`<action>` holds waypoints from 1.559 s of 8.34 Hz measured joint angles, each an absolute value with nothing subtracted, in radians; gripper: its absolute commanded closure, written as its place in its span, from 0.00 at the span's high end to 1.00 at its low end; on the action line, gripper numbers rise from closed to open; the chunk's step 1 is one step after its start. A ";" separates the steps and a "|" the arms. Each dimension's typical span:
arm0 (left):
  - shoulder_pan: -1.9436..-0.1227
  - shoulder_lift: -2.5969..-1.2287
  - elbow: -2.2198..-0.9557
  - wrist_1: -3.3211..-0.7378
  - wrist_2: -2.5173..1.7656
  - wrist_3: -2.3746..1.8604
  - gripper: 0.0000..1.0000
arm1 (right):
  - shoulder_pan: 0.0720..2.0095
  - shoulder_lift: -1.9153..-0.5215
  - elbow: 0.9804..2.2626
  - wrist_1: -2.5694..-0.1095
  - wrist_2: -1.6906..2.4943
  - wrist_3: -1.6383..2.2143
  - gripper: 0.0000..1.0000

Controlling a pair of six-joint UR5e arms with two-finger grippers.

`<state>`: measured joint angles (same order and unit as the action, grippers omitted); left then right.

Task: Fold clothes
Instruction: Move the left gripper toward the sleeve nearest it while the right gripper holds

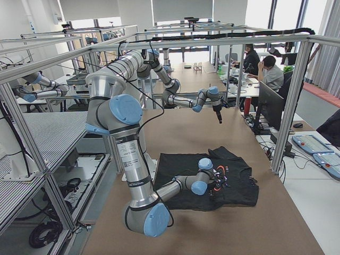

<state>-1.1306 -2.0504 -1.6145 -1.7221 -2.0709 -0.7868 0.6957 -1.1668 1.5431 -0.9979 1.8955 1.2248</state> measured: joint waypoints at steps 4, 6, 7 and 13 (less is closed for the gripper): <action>-1.106 -2.155 -1.472 -1.735 -2.072 -0.799 0.80 | 0.700 -1.239 1.772 -1.151 1.921 1.226 0.95; -1.066 -2.177 -1.367 -1.851 -2.071 -0.857 0.69 | 0.715 -1.241 1.802 -1.179 1.924 1.226 0.95; -1.036 -2.182 -1.312 -1.936 -2.071 -0.912 0.64 | 0.722 -1.242 1.805 -1.183 1.924 1.226 0.95; -0.963 -2.216 -1.178 -2.074 -2.077 -0.991 0.51 | 0.723 -1.244 1.803 -1.186 1.920 1.227 0.95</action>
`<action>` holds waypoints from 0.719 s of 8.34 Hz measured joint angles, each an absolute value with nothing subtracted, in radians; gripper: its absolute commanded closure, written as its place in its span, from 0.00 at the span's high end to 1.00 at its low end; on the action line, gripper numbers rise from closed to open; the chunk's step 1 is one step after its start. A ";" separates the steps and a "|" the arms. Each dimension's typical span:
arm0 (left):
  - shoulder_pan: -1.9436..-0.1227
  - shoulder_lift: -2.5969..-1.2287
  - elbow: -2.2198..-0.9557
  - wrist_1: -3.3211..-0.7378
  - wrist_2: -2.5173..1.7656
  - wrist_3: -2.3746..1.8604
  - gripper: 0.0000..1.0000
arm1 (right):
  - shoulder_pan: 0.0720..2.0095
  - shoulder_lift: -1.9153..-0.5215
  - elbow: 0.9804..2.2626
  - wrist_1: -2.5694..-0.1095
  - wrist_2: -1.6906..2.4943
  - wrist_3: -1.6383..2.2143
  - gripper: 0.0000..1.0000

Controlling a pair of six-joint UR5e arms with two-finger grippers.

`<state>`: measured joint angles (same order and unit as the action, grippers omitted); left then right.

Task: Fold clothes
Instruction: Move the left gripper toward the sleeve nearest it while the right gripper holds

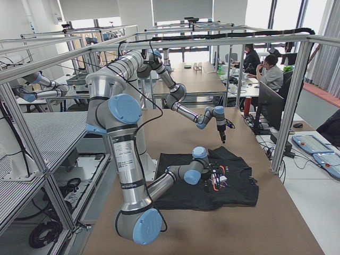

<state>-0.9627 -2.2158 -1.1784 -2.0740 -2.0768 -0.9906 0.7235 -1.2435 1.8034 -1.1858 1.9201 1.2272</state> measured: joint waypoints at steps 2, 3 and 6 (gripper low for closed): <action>-0.950 -2.222 -1.142 -2.114 -2.076 -0.998 0.50 | 0.721 -1.243 1.803 -1.186 1.920 1.227 0.95; -0.942 -2.224 -1.133 -2.121 -2.076 -1.002 0.49 | 0.720 -1.243 1.802 -1.186 1.919 1.227 0.95; -0.928 -2.243 -1.105 -2.126 -2.078 -1.006 0.31 | 0.720 -1.243 1.798 -1.186 1.919 1.227 0.95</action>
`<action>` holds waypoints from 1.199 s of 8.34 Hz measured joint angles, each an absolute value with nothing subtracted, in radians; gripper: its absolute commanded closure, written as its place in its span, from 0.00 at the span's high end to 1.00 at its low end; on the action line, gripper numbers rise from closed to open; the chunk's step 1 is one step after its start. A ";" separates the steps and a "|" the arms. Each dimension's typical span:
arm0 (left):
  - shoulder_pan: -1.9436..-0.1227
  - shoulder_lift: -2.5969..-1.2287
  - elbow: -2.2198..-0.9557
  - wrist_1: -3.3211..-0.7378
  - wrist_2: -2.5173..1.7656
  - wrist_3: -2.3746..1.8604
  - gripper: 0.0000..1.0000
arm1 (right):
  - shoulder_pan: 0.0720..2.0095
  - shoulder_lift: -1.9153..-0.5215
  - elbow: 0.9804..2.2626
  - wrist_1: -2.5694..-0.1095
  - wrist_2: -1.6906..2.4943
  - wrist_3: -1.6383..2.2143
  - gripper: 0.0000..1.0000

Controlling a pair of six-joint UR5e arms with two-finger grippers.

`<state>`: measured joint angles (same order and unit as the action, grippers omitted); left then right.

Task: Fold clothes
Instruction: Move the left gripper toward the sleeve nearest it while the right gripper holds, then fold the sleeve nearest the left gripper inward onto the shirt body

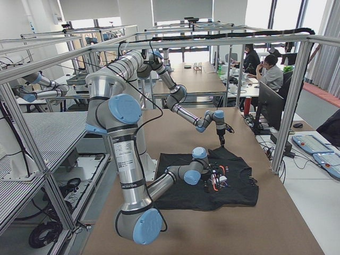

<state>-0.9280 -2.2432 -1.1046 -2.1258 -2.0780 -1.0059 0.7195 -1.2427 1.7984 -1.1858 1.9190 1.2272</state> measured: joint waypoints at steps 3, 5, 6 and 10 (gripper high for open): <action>-0.921 -2.255 -1.096 -2.126 -2.079 -1.008 0.00 | 0.719 -1.242 1.798 -1.186 1.919 1.227 0.95; -0.922 -2.270 -1.100 -2.125 -2.090 -1.028 0.00 | 0.719 -1.241 1.798 -1.186 1.919 1.227 0.95; -0.927 -2.281 -1.116 -2.120 -2.112 -1.044 0.00 | 0.719 -1.241 1.798 -1.186 1.919 1.227 0.95; -0.926 -2.311 -1.213 -2.109 -2.142 -1.205 0.00 | 0.718 -1.240 1.799 -1.186 1.919 1.228 0.95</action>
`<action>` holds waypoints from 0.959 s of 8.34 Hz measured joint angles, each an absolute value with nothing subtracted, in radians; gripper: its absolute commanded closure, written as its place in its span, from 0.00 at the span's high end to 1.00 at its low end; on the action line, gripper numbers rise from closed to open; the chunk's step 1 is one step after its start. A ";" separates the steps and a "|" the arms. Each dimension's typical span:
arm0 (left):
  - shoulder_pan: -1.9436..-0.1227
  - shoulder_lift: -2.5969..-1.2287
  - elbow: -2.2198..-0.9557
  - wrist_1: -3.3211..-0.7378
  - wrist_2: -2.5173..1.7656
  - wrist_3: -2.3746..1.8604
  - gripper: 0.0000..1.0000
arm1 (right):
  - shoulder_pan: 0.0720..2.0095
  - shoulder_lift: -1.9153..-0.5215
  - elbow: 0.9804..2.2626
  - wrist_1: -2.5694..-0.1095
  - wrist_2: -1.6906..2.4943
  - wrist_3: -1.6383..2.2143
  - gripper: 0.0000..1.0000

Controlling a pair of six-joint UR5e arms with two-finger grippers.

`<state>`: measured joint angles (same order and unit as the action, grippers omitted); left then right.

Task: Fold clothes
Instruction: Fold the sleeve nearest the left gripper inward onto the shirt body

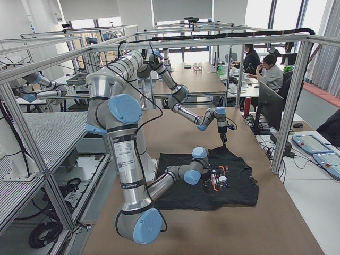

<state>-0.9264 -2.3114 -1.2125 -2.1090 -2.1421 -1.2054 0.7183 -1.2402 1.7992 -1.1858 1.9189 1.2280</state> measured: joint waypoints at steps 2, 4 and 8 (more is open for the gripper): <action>-0.900 -2.376 -1.241 -2.045 -2.128 -1.305 0.00 | 0.718 -1.240 1.797 -1.187 1.918 1.227 0.95; -0.856 -2.418 -1.239 -2.004 -2.066 -1.351 0.00 | 0.718 -1.240 1.797 -1.187 1.918 1.227 0.95; -0.800 -2.466 -1.194 -2.000 -1.973 -1.388 0.00 | 0.718 -1.241 1.796 -1.186 1.915 1.226 0.95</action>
